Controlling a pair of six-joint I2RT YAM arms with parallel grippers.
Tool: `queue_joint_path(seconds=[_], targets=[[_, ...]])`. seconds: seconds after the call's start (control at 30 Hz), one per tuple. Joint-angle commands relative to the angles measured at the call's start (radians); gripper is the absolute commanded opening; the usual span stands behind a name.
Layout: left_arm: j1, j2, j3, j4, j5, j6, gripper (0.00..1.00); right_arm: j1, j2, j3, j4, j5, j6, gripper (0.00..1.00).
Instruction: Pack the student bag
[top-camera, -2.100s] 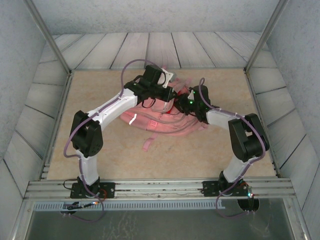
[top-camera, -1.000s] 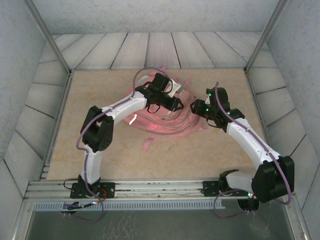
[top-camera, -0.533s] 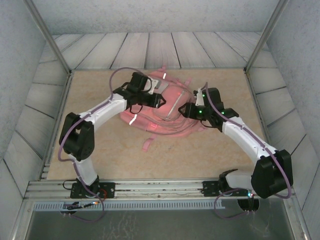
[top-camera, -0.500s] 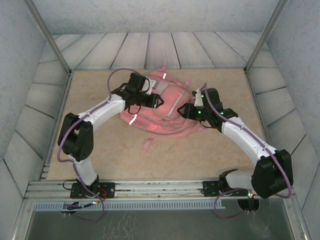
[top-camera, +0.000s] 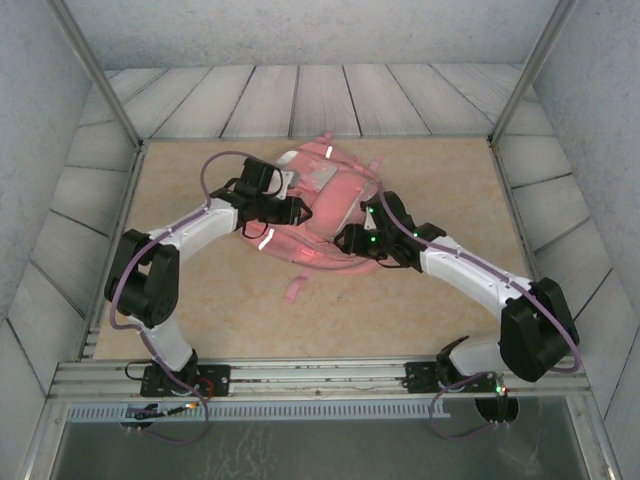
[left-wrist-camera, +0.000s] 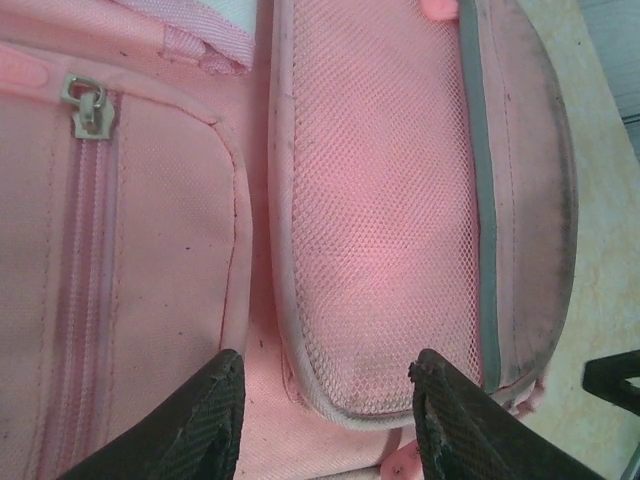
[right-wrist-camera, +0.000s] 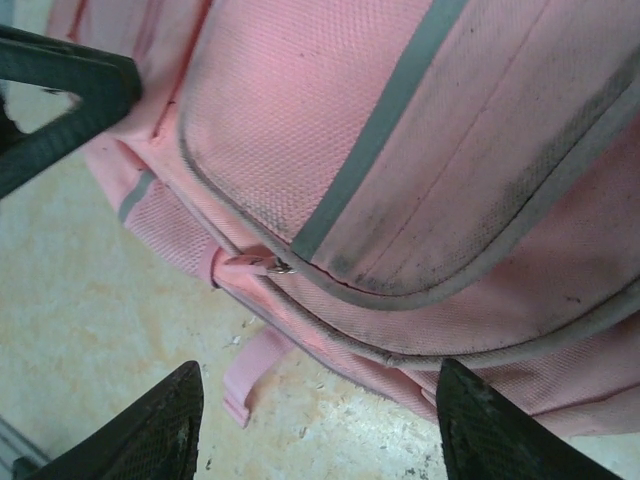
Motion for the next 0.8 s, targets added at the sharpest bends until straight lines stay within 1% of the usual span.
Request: queue_joint_path(seconds=[0.0, 0.1, 0.2, 0.33, 0.47, 0.6, 0.7, 0.77], targets=[[-0.001, -0.019, -0.012, 0.010, 0.000, 0.012, 0.48, 0.051, 0.035, 0.009, 0.034, 0.073, 0.086, 0.62], [-0.001, -0.018, -0.020, 0.026, 0.001, 0.010, 0.48, 0.088, 0.072, 0.020, 0.052, 0.132, 0.124, 0.62], [-0.001, -0.005, -0.012, 0.035, 0.021, 0.004, 0.48, 0.101, 0.092, 0.034, 0.049, 0.173, 0.136, 0.61], [-0.001, 0.035, 0.015, 0.027, 0.043, 0.009, 0.48, 0.101, 0.058, 0.007, 0.056, 0.236, 0.153, 0.61], [-0.001, 0.077, 0.045, 0.028, 0.084, 0.012, 0.43, 0.088, -0.002, -0.030, 0.055, 0.286, 0.148, 0.56], [-0.002, 0.119, 0.071, 0.029, 0.119, 0.012, 0.43, 0.035, -0.019, -0.046, 0.056, 0.255, 0.136, 0.54], [-0.002, 0.149, 0.092, 0.013, 0.121, 0.012, 0.42, -0.019, -0.001, -0.058, 0.081, 0.198, 0.126, 0.54], [-0.002, 0.159, 0.095, 0.008, 0.114, 0.011, 0.39, -0.056, 0.024, -0.061, 0.105, 0.155, 0.115, 0.54]])
